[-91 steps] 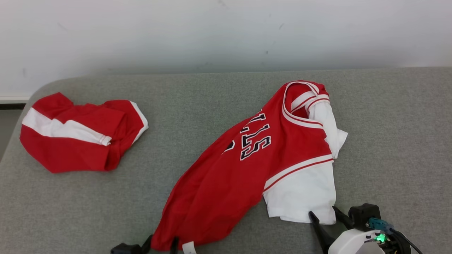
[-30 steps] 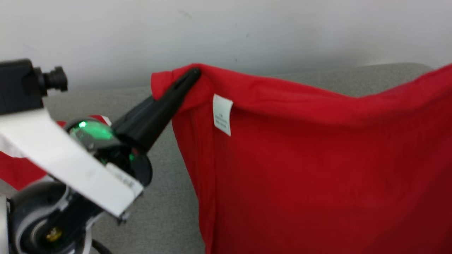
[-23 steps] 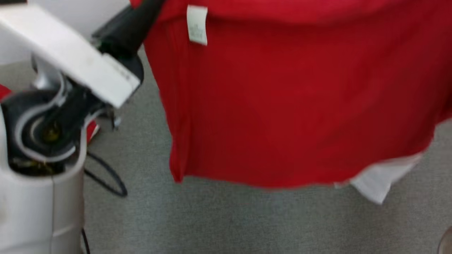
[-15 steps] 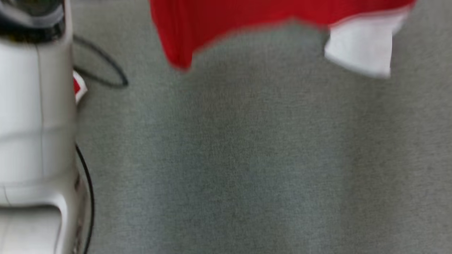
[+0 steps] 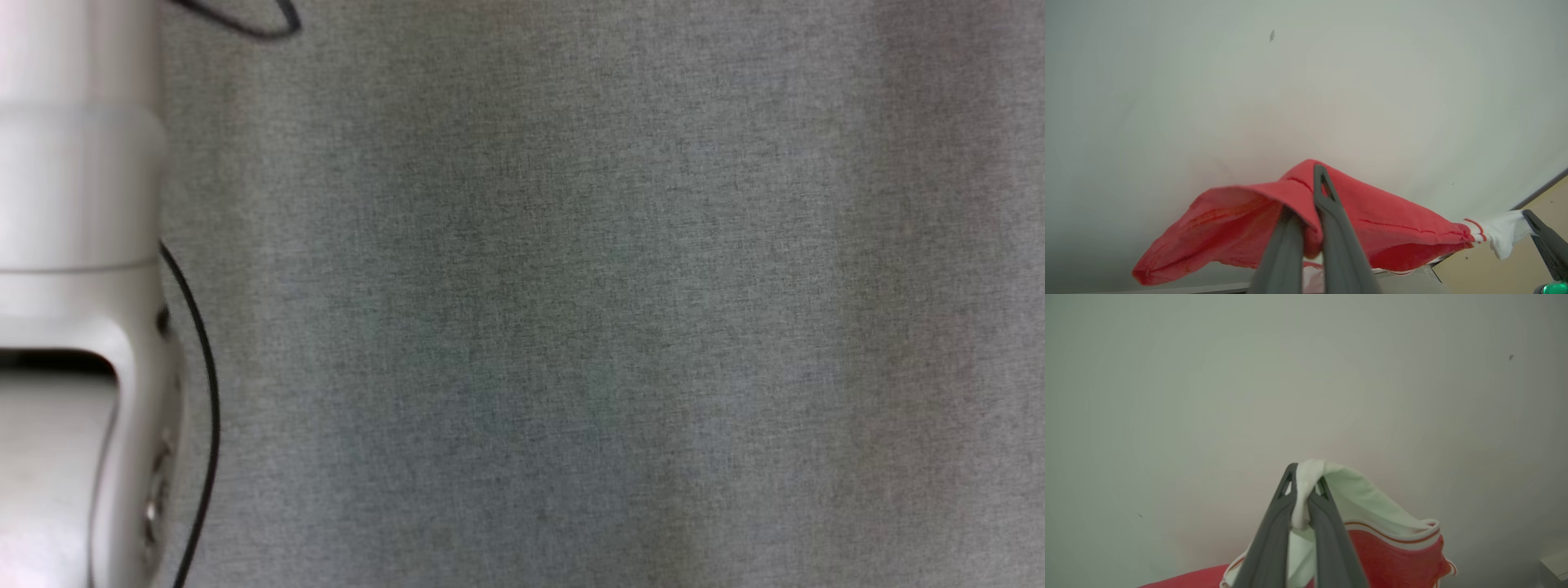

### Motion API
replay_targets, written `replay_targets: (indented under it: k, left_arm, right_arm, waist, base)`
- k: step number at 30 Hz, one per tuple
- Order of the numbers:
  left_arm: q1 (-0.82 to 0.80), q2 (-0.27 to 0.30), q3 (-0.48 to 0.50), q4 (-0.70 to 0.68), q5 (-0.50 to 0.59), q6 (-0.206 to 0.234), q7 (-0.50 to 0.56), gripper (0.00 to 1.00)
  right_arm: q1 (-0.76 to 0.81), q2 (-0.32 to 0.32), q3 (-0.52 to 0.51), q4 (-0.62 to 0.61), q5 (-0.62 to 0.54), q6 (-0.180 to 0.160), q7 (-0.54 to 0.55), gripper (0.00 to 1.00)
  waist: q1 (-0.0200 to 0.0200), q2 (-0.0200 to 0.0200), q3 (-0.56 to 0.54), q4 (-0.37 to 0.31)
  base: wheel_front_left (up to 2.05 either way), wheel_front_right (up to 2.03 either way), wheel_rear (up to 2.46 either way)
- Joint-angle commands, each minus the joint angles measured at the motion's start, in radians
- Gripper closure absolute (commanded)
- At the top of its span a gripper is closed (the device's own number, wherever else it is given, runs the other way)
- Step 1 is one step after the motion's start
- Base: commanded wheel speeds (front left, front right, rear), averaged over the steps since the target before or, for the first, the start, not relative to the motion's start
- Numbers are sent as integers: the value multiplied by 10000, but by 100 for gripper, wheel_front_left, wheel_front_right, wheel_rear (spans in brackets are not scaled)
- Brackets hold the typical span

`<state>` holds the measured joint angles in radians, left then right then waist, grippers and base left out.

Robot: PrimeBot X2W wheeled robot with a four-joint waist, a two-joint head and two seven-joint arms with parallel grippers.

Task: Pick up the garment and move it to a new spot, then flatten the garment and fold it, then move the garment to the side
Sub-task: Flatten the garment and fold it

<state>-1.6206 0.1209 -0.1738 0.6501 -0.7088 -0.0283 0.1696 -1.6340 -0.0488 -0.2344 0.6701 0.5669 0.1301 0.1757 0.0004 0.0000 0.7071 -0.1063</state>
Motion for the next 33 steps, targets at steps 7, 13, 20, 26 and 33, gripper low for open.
replay_targets:
  k: [7,13,20,26,33]
  left_arm:
    - [2243,202,-317,713,-293,-816,-705,100]
    - [4757,681,-707,210,-258,-993,-1450,100]
    - [7908,936,-1206,-880,-251,-1008,-2123,100]
    - [10552,774,-1604,-1935,-475,-868,-2047,100]
    - [13076,870,-1987,-3114,-494,-378,-1895,100]
  right_arm:
    - [3382,-44,1366,-1208,1383,9,-166,100]
    - [6894,-520,1969,-2938,2160,9,-37,100]
    - [10313,-1091,2105,-4446,2461,7,187,100]
    - [12883,-1615,1984,-5559,1998,6,433,100]
    - [15496,-1820,1833,-6330,1612,3,894,100]
  waist:
    - [-4,0,-581,-116]
    - [-4,0,-1541,-101]
    - [-4,0,-2694,11]
    - [-4,0,-3570,205]
    - [-4,0,-4289,273]
  base:
    - [0,0,0]
    - [0,0,0]
    - [0,0,0]
    - [0,0,0]
    - [0,0,0]
